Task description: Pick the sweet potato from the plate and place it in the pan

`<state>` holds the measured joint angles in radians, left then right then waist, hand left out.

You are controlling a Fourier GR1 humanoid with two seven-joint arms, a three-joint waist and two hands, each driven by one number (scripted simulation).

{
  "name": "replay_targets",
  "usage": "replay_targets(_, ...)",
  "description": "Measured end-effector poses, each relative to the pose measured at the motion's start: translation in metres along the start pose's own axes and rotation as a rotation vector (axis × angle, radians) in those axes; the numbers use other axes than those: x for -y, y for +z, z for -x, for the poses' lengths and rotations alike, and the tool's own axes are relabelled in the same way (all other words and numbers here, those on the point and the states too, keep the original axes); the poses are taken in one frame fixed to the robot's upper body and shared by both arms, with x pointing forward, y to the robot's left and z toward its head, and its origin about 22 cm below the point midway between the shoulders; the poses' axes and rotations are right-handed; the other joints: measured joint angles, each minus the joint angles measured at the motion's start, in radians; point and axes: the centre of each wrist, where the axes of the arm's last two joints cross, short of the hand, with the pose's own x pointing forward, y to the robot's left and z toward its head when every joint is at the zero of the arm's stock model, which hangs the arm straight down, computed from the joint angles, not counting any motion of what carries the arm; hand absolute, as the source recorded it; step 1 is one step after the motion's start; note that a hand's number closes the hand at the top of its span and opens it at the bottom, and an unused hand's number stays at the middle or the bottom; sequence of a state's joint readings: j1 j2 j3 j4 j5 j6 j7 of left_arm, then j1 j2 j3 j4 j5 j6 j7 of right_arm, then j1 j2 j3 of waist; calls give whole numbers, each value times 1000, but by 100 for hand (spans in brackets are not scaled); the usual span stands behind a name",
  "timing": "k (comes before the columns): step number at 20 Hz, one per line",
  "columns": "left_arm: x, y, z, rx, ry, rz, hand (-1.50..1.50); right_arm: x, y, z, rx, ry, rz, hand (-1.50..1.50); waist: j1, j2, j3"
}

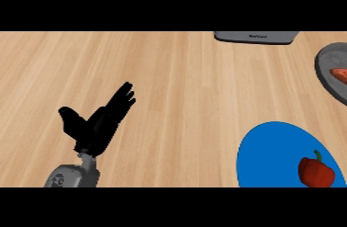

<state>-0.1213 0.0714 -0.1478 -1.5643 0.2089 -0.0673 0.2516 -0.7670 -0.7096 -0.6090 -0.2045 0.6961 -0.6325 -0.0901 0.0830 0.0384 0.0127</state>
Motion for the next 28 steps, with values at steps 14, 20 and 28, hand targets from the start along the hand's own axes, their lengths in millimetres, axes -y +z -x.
replay_targets(14, -7, 5, 5, -6, 10, -36, 0, 26, -10, 36, -27, -529, -66, -150, -37, -10, -1)
replay_targets(20, -15, 9, 5, -11, 6, -50, 0, 46, -7, 81, 22, -613, -183, -150, -46, -16, -3)
replay_targets(28, -18, 10, 9, -21, 15, -56, 0, 67, 4, 131, 85, -665, -269, -150, -57, -24, -6)
